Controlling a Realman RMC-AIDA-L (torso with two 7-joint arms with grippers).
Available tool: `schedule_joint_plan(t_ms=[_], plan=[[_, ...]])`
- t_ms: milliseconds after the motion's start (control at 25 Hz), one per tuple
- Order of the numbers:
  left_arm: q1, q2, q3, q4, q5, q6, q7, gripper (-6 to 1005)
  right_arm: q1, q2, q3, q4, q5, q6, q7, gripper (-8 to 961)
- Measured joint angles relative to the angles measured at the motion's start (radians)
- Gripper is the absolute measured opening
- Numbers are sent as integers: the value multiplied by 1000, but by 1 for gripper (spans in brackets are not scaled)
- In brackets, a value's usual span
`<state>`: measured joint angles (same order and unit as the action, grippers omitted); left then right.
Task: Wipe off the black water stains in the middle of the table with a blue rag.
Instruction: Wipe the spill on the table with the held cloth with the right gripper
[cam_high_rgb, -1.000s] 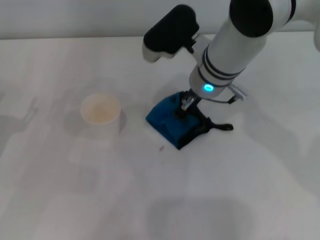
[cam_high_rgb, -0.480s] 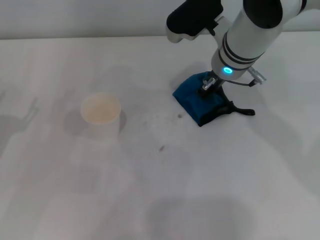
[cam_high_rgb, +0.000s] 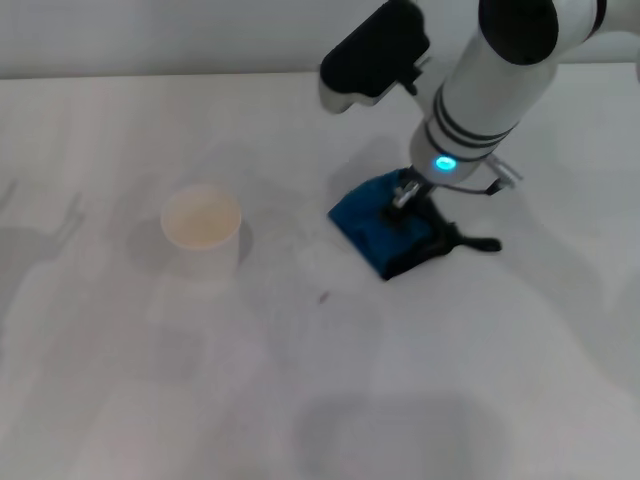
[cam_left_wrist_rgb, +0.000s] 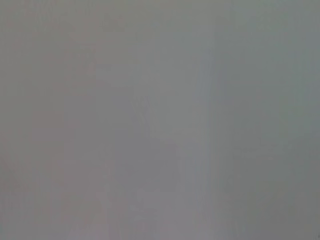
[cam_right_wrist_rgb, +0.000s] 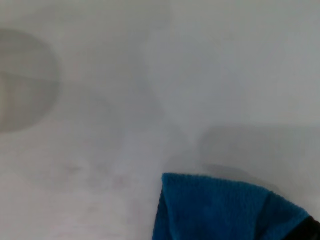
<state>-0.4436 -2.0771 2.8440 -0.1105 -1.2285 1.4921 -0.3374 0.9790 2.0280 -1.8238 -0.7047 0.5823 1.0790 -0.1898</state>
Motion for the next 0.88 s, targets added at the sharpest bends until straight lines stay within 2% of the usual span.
schedule_joint_plan(t_ms=[640, 880], plan=[[0, 0, 0, 0, 0, -3, 0, 890, 12, 0, -181, -172, 253, 174, -59, 64], [0, 0, 0, 12, 0, -3, 4, 890, 14, 0, -223, -168, 269, 152, -38, 64]])
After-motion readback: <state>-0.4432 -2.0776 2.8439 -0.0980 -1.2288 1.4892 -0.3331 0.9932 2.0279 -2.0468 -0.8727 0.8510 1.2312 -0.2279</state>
